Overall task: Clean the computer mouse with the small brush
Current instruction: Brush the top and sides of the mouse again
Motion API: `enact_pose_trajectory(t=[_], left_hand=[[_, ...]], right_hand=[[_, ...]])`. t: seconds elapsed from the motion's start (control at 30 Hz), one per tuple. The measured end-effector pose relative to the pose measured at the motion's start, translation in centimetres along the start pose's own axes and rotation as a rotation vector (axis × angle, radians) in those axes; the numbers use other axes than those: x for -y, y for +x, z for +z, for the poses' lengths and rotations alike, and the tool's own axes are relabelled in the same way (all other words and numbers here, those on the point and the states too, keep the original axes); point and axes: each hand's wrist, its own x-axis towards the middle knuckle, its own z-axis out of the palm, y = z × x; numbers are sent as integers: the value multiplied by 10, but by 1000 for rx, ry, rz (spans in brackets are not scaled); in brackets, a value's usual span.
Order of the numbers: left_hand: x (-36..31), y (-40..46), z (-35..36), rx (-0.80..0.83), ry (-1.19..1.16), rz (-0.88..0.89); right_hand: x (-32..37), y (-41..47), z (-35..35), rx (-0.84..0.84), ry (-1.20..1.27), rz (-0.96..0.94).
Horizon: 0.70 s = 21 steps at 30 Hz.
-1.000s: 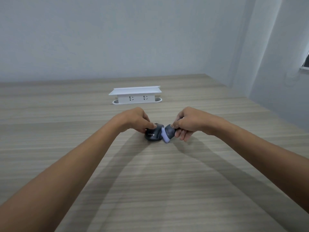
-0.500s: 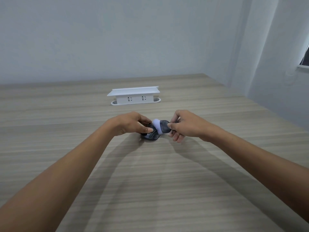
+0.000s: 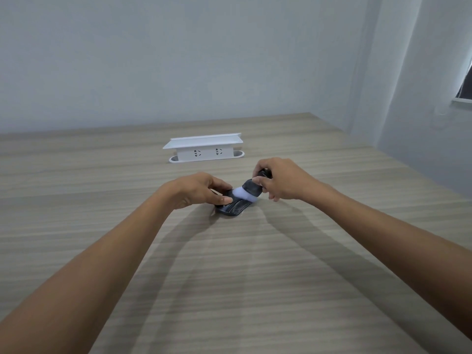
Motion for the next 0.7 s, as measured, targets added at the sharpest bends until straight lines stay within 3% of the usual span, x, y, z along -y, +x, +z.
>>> enact_pose_trajectory(t=[0.1, 0.3, 0.43, 0.53, 0.7], left_hand=[[-1, 0, 1, -7, -23, -3], [2, -1, 0, 41, -41, 38], [2, -1, 4, -10, -67, 23], [1, -1, 4, -21, -57, 18], [2, -1, 2, 5, -35, 42]], right_hand=[[-1, 5, 0, -11, -67, 14], [23, 6, 3, 4, -83, -142], [13, 13, 3, -24, -193, -79], [5, 12, 4, -46, -188, -42], [21, 0, 8, -44, -85, -134]])
